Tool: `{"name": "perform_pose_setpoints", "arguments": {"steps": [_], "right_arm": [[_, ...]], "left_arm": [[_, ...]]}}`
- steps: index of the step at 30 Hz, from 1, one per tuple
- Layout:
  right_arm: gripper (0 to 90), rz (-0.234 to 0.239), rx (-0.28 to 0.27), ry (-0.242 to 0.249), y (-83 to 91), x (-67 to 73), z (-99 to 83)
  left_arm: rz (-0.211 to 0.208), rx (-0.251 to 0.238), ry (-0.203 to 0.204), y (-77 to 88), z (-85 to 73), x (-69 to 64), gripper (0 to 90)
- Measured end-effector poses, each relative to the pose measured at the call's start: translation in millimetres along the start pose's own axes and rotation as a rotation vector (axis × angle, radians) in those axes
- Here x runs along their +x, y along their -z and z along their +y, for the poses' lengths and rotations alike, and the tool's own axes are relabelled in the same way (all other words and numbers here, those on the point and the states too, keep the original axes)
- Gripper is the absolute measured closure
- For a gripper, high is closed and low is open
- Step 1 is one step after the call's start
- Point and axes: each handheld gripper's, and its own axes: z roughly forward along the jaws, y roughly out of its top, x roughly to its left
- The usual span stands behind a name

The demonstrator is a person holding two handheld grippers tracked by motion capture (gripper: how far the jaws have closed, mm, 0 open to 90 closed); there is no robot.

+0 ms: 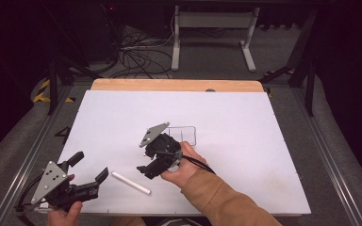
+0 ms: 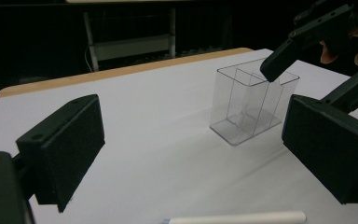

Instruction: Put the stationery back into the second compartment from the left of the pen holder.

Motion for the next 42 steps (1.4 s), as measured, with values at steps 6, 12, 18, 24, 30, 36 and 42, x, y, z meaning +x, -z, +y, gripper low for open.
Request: {"name": "perform_pose_setpoints", "arguments": {"steps": [6, 12, 18, 24, 30, 36, 42], "right_arm": [[25.3, 0.012, 0.033, 0.012, -14.0, 5.5, 0.2], [27.9, 0.034, 0.056, 0.004, -29.1, 9.4, -1.0], [30.2, 0.049, 0.077, 0.002, -45.6, 13.3, -3.2], [32.7, 0.078, 0.091, -0.014, -59.5, 14.1, -5.9], [34.8, 0.086, 0.104, -0.028, -71.5, 16.8, -8.6], [37.4, 0.089, 0.110, -0.032, -78.1, 17.9, -9.9], [41.1, 0.102, 0.115, -0.027, -84.6, 18.4, -11.2]], "left_arm": [[0.003, 0.000, -0.002, 0.5, 0.4, 0.0, 6.5], [0.001, 0.001, 0.003, 0.4, 0.1, 0.7, 6.5], [0.001, -0.001, 0.005, 1.0, 0.0, 1.1, 6.5], [0.007, 0.002, 0.005, 0.9, 0.0, 1.4, 6.5], [0.011, 0.001, 0.003, 1.0, 0.0, 1.4, 6.6], [0.013, 0.001, 0.004, 1.1, 0.0, 1.5, 6.6], [0.019, 0.006, -0.002, 0.9, -0.2, 1.8, 6.6]]}}
